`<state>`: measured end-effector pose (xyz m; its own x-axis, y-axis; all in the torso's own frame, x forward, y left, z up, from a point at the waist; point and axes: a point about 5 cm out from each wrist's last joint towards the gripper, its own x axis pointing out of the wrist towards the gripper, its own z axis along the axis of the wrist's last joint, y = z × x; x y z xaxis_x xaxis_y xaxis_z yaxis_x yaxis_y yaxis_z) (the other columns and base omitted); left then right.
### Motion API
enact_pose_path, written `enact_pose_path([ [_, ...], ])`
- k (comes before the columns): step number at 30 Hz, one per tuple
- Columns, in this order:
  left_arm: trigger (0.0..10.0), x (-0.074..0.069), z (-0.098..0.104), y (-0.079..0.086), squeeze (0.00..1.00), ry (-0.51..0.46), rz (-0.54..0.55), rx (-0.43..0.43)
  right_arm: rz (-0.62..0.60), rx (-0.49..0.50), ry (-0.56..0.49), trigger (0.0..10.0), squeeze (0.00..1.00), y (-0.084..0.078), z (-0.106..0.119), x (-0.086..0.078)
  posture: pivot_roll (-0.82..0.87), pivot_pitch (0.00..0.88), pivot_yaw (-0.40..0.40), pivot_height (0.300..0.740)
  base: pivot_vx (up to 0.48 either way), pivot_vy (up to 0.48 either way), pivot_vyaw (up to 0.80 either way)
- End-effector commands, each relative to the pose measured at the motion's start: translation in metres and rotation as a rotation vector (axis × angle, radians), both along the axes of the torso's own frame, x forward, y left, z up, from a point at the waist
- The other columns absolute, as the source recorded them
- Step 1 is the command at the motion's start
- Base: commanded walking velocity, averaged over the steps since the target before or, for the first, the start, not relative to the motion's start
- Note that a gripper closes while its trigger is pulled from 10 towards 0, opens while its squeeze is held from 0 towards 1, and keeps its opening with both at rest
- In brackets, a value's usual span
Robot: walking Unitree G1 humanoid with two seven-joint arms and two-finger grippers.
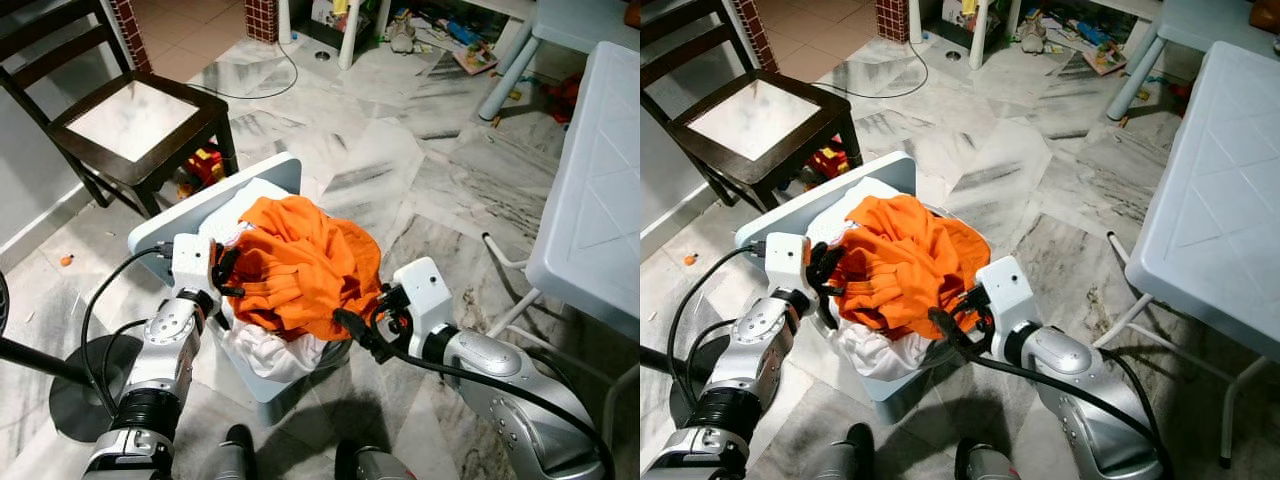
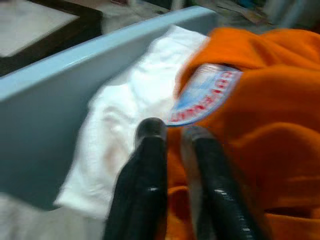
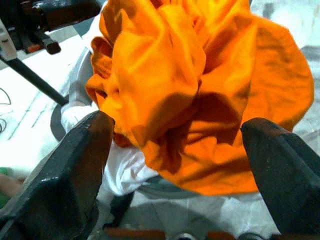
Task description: Hang hanger
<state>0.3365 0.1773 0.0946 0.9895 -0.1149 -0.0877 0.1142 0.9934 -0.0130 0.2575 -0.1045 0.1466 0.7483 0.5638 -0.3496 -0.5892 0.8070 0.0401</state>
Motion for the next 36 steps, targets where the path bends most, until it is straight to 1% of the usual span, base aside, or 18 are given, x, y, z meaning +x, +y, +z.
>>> enact_pose_path([
  [1,10.0,-0.006,-0.003,0.002,1.0,0.006,0.075,-0.019,-0.018,-0.01,0.0,10.0,0.0,-0.004,-0.002,0.0,-0.11,0.231,-0.029,0.74,0.0,0.0,0.0],
  [2,10.0,-0.014,-0.003,-0.001,1.0,-0.002,0.118,-0.066,-0.021,-0.01,-0.003,10.0,0.0,-0.005,-0.003,0.001,-0.1,0.23,-0.029,0.74,0.0,0.0,0.0],
  [3,10.0,-0.016,-0.004,-0.003,1.0,-0.004,0.128,-0.079,-0.022,-0.01,-0.003,10.0,0.0,-0.005,-0.003,0.001,-0.1,0.23,-0.029,0.74,0.0,0.0,0.0],
  [5,10.0,-0.02,-0.008,-0.009,1.0,0.01,0.122,-0.094,-0.021,-0.008,-0.004,10.0,0.0,-0.003,-0.003,0.001,-0.1,0.23,-0.031,0.74,0.0,0.0,0.0],
  [7,10.0,-0.023,-0.015,-0.017,1.0,0.041,0.092,-0.113,-0.015,-0.003,-0.004,10.0,0.0,-0.001,-0.003,0.001,-0.1,0.23,-0.031,0.74,0.0,0.0,0.0],
  [9,10.0,-0.024,-0.018,-0.021,1.0,0.056,0.083,-0.117,-0.01,0.0,-0.004,10.0,0.0,0.001,-0.003,0.001,-0.1,0.229,-0.032,0.74,0.0,0.0,0.0],
  [12,10.0,-0.021,-0.018,-0.027,1.0,0.081,0.076,-0.169,-0.008,0.001,-0.007,10.0,0.0,0.001,-0.002,0.001,-0.1,0.23,-0.032,0.74,0.0,0.0,0.0],
  [17,10.0,-0.016,-0.017,-0.03,1.0,0.115,0.093,-0.217,-0.016,-0.005,-0.009,10.0,0.0,-0.003,-0.003,0.001,-0.11,0.236,-0.029,0.74,0.0,0.0,0.0],
  [21,10.0,-0.014,-0.02,-0.029,1.0,0.136,0.107,-0.223,-0.019,-0.007,-0.007,10.0,0.0,-0.003,-0.003,-0.001,-0.12,0.241,-0.029,0.74,0.0,0.0,0.0],
  [23,10.0,-0.014,-0.024,-0.028,1.0,0.163,0.113,-0.226,-0.02,-0.007,-0.005,10.0,0.0,-0.004,-0.003,-0.002,-0.12,0.243,-0.029,0.74,0.0,0.0,0.0],
  [25,10.0,-0.014,-0.028,-0.027,1.0,0.188,0.129,-0.256,-0.02,-0.009,-0.003,10.0,0.0,-0.005,-0.002,-0.003,-0.13,0.248,-0.031,0.74,0.0,0.0,0.0],
  [30,10.0,-0.011,-0.031,-0.027,1.0,0.227,0.138,-0.286,-0.02,-0.012,-0.002,10.0,0.0,-0.005,-0.002,-0.003,-0.13,0.25,-0.033,0.74,0.0,0.0,0.0],
  [35,10.0,-0.006,-0.035,-0.031,1.0,0.256,0.089,-0.314,-0.02,-0.015,-0.001,10.0,0.0,-0.006,-0.002,-0.003,-0.13,0.251,-0.034,0.74,0.0,0.0,0.0],
  [36,1.1,-0.004,-0.037,-0.033,0.05,0.264,0.055,-0.309,-0.02,-0.015,0.001,10.0,0.0,-0.006,-0.002,-0.004,-0.13,0.251,-0.037,0.74,0.0,0.0,0.0],
])
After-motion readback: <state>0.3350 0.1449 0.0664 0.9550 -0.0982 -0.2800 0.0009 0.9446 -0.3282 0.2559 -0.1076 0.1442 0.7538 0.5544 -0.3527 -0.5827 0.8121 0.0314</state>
